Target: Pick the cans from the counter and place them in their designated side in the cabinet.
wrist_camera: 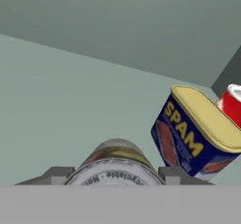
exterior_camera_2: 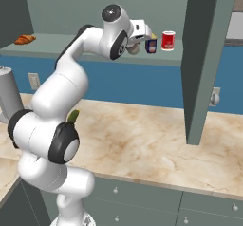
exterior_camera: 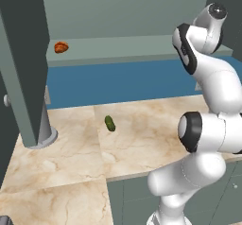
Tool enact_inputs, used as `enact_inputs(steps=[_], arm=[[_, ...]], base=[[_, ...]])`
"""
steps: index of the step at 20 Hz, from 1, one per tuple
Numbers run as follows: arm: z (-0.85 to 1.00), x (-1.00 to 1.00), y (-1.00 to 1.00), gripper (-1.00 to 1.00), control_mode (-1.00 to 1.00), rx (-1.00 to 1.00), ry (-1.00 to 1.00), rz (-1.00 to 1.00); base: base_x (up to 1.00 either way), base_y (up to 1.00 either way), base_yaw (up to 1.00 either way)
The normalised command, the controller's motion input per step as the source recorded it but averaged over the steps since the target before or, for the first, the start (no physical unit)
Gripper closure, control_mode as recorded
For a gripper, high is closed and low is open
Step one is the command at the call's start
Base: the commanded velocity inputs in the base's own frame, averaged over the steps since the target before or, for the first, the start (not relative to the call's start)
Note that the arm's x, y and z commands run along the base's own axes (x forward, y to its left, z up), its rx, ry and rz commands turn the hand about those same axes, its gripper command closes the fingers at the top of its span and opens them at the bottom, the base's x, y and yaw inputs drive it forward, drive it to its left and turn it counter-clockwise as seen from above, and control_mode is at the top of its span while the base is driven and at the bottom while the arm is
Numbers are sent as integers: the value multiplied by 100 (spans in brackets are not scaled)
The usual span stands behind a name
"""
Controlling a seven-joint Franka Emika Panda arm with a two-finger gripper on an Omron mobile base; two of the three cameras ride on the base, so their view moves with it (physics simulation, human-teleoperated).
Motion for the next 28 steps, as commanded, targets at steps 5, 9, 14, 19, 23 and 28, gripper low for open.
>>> enact_inputs(steps=[5,9,14,19,23,28], arm=[[-24,28,-4,-100,-100,0,0,1],[-15,27,-10,-100,-100,-1,-2,2],[-5,31,-3,-100,-100,0,-4,3],[0,28,-4,-100,-100,0,-6,3],[0,12,-8,-100,-100,0,-8,3],[7,0,-5,-100,-100,-1,-9,4]], base=[[0,0,0],[0,0,0],[0,0,0],[0,0,0],[0,0,0],[0,0,0]])
